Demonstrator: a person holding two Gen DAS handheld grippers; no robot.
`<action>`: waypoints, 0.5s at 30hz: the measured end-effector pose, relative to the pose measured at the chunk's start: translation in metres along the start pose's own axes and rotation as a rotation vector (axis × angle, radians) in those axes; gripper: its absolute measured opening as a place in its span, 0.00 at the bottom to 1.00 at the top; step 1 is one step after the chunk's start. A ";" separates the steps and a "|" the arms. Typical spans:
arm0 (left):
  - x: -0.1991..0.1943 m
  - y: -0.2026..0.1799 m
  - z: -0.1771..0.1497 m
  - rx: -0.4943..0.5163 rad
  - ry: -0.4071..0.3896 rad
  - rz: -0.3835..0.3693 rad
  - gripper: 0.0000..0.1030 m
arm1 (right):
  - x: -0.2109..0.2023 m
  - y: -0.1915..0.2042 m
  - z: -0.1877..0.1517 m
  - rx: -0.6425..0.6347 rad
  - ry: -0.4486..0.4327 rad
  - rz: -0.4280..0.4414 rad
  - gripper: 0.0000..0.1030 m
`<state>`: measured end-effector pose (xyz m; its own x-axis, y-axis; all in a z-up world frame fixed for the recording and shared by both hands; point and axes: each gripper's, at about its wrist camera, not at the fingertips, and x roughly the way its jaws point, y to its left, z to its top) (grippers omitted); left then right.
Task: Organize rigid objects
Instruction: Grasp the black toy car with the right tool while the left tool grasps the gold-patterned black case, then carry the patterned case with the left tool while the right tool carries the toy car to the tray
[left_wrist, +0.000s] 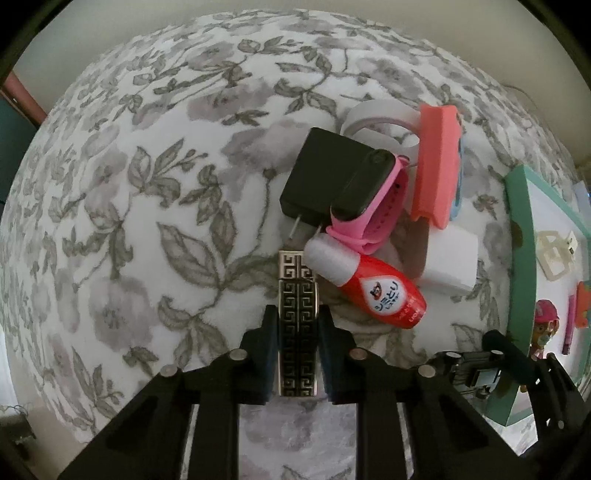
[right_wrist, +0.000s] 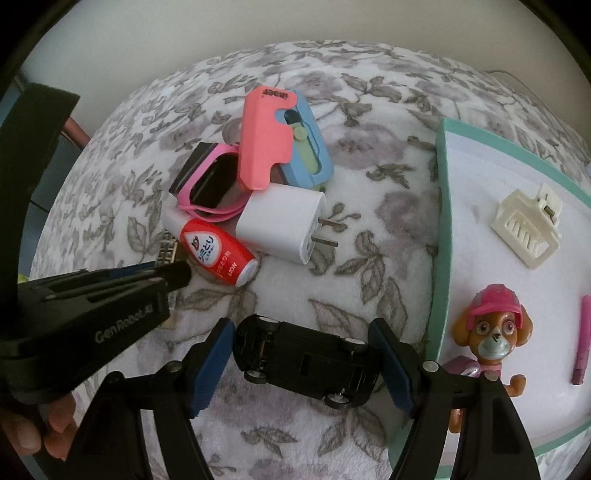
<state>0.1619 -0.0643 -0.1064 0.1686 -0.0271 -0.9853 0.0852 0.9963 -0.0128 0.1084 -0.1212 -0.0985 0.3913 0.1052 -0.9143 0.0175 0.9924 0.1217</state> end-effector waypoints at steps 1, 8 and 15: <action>-0.001 -0.001 0.000 -0.001 0.000 -0.005 0.21 | 0.000 -0.001 0.000 -0.001 0.001 0.000 0.75; -0.008 0.011 0.002 -0.054 -0.023 0.031 0.21 | -0.003 -0.006 0.000 0.014 -0.001 0.007 0.74; -0.032 0.031 0.004 -0.133 -0.075 0.050 0.20 | -0.016 -0.009 0.002 0.020 -0.024 0.007 0.74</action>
<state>0.1633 -0.0334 -0.0743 0.2431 0.0219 -0.9697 -0.0550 0.9984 0.0088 0.1035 -0.1320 -0.0840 0.4131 0.1099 -0.9040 0.0327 0.9903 0.1354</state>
